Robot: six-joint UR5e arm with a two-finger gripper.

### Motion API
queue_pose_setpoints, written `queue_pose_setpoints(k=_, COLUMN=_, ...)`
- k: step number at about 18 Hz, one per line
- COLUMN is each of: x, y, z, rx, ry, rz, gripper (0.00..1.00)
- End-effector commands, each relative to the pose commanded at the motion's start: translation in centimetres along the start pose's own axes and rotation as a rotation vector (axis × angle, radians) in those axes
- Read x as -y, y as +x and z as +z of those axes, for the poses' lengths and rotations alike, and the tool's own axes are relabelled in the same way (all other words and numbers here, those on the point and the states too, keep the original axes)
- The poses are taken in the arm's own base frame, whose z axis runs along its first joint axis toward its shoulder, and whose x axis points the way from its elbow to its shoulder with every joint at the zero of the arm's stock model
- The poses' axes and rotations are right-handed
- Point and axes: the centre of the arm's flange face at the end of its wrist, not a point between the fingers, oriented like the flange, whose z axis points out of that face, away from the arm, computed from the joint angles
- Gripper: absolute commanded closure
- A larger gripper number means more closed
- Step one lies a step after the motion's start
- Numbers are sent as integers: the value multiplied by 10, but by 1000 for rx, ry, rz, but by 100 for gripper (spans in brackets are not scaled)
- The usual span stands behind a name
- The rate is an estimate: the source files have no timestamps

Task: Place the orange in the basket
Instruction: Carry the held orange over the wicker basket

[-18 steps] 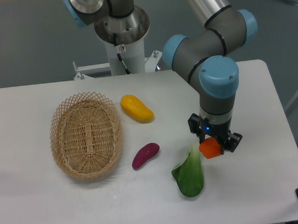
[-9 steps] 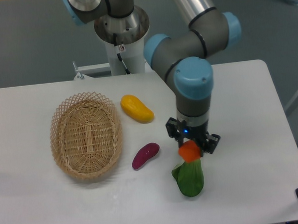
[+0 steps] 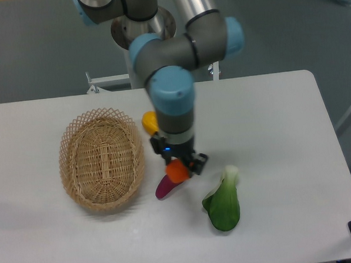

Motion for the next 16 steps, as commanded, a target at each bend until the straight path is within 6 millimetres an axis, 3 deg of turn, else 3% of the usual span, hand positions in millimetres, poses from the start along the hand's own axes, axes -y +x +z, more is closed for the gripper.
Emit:
queue_pose_setpoints(k=4, x=25, y=45, z=9, rx=-27, ry=-5, rz=54, gripper=66)
queue_pose_setpoints(k=9, x=43, y=83, z=19, rx=-48, ry=-17, rz=109, gripper=62)
queue_pose_setpoints(k=12, x=51, y=101, z=26, rx=-60, ry=-25, rz=107, gripper=56)
queue_pose_setpoints(k=16, x=55, y=107, z=27, rx=-64, ry=-23, rz=119, gripper=50)
